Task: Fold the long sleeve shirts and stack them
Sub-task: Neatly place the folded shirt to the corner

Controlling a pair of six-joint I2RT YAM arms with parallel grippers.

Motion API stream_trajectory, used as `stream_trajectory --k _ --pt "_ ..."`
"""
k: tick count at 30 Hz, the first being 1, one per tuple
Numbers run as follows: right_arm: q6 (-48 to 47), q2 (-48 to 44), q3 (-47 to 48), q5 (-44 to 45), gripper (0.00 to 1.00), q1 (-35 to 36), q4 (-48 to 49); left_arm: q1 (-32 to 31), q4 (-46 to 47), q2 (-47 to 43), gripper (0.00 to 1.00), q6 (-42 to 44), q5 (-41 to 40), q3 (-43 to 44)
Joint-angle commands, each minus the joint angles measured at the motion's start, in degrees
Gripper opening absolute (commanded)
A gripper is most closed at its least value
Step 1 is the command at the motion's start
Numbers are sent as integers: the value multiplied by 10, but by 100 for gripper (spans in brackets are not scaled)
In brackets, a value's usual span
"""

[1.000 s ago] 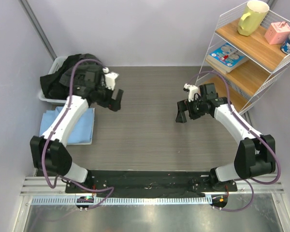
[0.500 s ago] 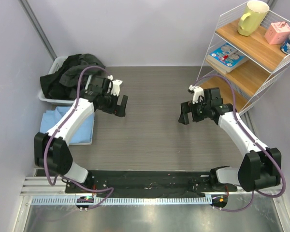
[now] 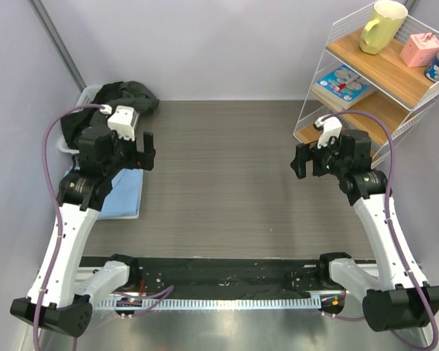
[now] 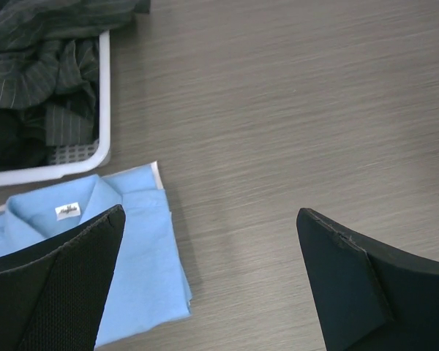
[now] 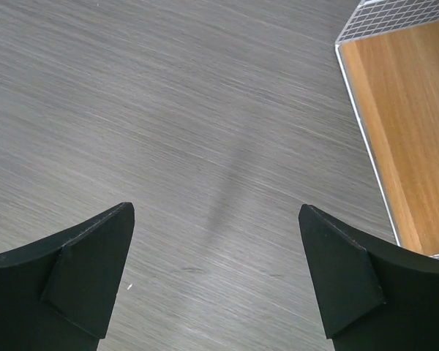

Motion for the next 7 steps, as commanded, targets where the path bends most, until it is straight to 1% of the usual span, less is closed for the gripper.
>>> stream_trajectory --k 1,7 --pt "6 37 0 -20 100 -1 -9 4 -23 71 100 -8 -57 -21" --pt "1 50 -9 -19 100 -1 -8 5 -29 109 100 -32 -57 -41"
